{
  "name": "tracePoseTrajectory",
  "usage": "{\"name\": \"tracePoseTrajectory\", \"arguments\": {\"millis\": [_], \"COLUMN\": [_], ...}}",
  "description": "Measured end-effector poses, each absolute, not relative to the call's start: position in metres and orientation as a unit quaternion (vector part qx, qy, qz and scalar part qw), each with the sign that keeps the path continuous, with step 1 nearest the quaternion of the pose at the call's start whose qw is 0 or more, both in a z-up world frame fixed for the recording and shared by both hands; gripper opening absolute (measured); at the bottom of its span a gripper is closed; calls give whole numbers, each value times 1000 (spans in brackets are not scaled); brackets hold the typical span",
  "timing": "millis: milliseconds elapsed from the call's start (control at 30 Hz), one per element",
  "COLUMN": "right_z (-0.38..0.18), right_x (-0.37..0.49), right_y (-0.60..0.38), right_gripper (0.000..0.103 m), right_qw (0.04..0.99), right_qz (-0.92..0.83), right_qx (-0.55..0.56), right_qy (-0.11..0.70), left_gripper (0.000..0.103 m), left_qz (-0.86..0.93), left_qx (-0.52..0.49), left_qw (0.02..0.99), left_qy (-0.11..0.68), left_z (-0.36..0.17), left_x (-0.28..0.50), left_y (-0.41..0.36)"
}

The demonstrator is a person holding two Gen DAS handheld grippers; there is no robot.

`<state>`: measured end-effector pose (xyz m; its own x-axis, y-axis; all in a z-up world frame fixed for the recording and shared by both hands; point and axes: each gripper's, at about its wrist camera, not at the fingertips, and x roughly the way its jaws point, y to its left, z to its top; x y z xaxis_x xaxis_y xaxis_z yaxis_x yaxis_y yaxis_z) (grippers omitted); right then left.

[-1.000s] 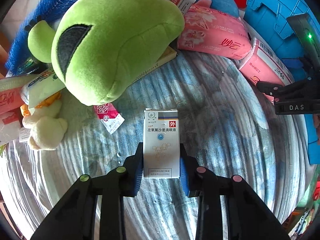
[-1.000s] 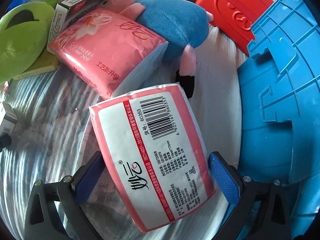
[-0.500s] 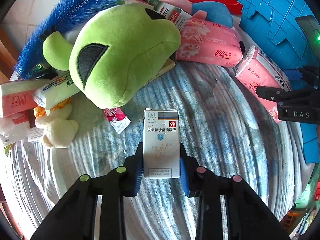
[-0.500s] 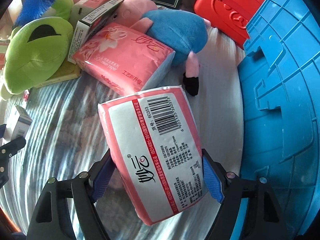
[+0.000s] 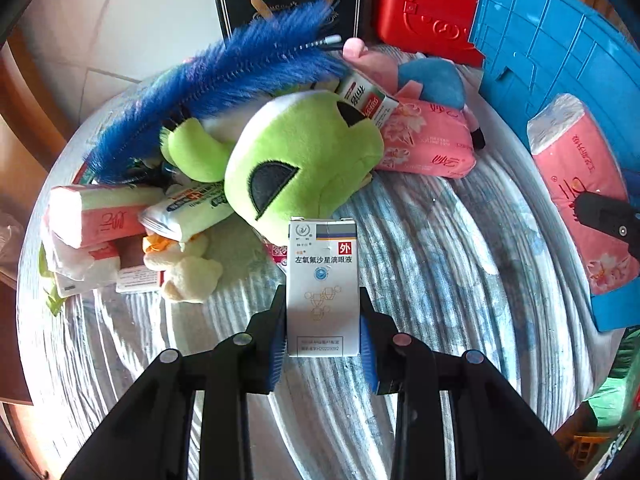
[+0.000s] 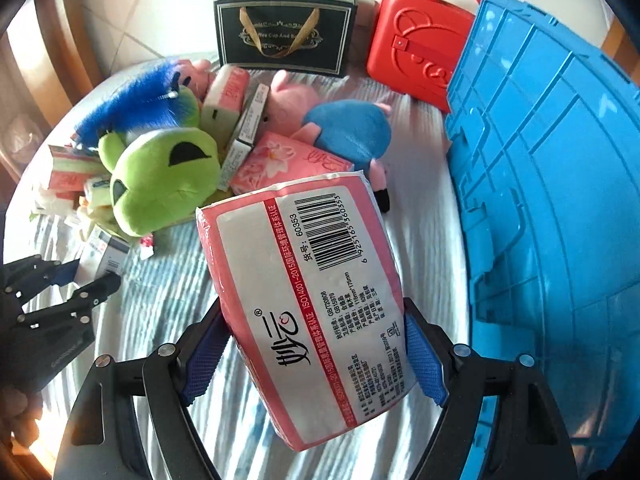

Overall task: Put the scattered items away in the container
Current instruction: 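Carry the medicine box in the left tool while the right tool carries the tissue pack to the blue bin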

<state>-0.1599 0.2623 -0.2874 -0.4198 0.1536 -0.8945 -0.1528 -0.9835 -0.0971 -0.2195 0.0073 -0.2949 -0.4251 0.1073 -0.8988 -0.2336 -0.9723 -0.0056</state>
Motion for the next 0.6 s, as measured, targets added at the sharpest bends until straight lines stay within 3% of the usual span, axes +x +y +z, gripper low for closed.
{"name": "tracePoseTrajectory", "arguments": {"millis": [600], "right_z": [-134], "right_x": [-86], "right_y": [217], "right_gripper": [82], "right_qw": [106], "right_qz": [904], "right_qx": [-412], "right_qy": [29], "left_gripper": [30], "left_qz": [884], "left_qx": [-446], "left_qw": [133], "left_qy": [44], "left_z": [-165], "left_x": [-195], "left_y": [-6]}}
